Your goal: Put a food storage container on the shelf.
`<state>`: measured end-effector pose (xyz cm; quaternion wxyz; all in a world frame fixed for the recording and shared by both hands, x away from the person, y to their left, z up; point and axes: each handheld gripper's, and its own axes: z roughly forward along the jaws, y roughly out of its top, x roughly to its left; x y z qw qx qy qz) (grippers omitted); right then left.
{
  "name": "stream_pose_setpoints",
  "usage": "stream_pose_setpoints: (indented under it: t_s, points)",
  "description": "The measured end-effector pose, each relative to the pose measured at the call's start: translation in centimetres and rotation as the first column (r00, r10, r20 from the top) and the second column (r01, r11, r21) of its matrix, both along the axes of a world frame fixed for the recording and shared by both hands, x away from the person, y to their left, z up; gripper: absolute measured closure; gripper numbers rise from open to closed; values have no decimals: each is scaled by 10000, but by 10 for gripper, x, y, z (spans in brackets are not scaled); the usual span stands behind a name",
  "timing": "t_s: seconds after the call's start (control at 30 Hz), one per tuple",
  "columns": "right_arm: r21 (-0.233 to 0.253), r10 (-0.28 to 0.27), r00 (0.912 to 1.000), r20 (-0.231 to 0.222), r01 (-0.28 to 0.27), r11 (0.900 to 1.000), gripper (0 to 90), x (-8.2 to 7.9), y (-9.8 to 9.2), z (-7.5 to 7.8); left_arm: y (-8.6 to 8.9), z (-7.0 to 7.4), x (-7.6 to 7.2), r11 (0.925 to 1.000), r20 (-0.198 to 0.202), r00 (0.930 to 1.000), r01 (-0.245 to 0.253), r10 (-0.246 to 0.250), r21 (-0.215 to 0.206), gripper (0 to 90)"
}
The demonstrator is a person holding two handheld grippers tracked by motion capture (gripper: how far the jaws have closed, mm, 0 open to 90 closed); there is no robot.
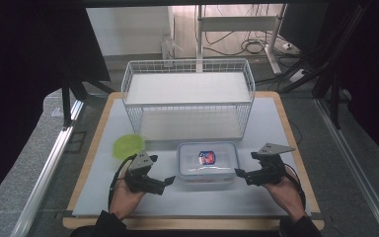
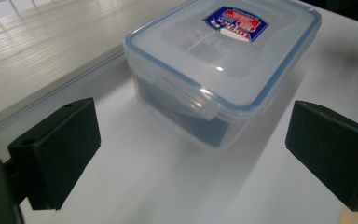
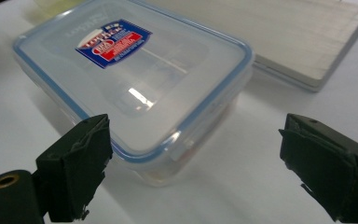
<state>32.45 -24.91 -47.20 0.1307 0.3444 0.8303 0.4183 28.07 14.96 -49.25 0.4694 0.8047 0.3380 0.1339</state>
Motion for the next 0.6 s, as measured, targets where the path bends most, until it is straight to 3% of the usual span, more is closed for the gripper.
stream_pose_setpoints:
  t_s: [0.07, 0.23, 0.27, 0.3, 0.33, 0.37, 0.47, 0.5, 0.53, 0.57, 0.6]
  points:
    - [107, 72, 9997, -246, -69, 9999, 59, 3, 3, -1, -6, 1, 8, 9998, -199, 9997, 149, -147, 117, 34]
    - [169, 103, 9992, -379, -96, 9998, 33, 6, 6, -1, -18, -3, 22, 9988, -713, 9966, 421, -402, 258, 28]
    - [219, 209, 9978, -633, -196, 9996, 21, 7, 9, -1, -22, -6, 30, 9981, -1085, 9922, 612, -611, -23, 19]
    - [219, 209, 9978, -633, -196, 9996, 21, 7, 9, -1, -22, -6, 30, 9981, -1085, 9922, 612, -611, -23, 9]
    - [131, 381, 9956, -858, -371, 9992, 17, 8, 11, -1, -24, -8, 37, 9967, -1404, 9872, 705, -756, -413, 9]
    - [131, 381, 9956, -858, -371, 9992, 17, 8, 11, -1, -24, -8, 37, 9967, -1404, 9872, 705, -756, -413, 9]
    - [272, 534, 9885, -1413, -500, 9984, 25, 16, 17, -4, -31, -14, 48, 9956, -2013, 9757, 774, -864, -521, 6]
    - [272, 534, 9885, -1413, -500, 9984, 25, 16, 17, -4, -31, -14, 48, 9956, -2013, 9757, 774, -864, -521, 0]
    - [169, 575, 9839, -1692, -554, 9983, 32, 21, 21, -6, -32, -16, 51, 9934, -2260, 9686, 888, -1032, -733, 0]
    - [169, 575, 9839, -1692, -554, 9983, 32, 21, 21, -6, -33, -18, 53, 9920, -2404, 9642, 936, -1117, -853, 0]
    - [331, 768, 9770, -1987, -716, 9969, 27, 26, 23, -10, -34, -20, 57, 9880, -2586, 9565, 1109, -1354, -1073, 0]
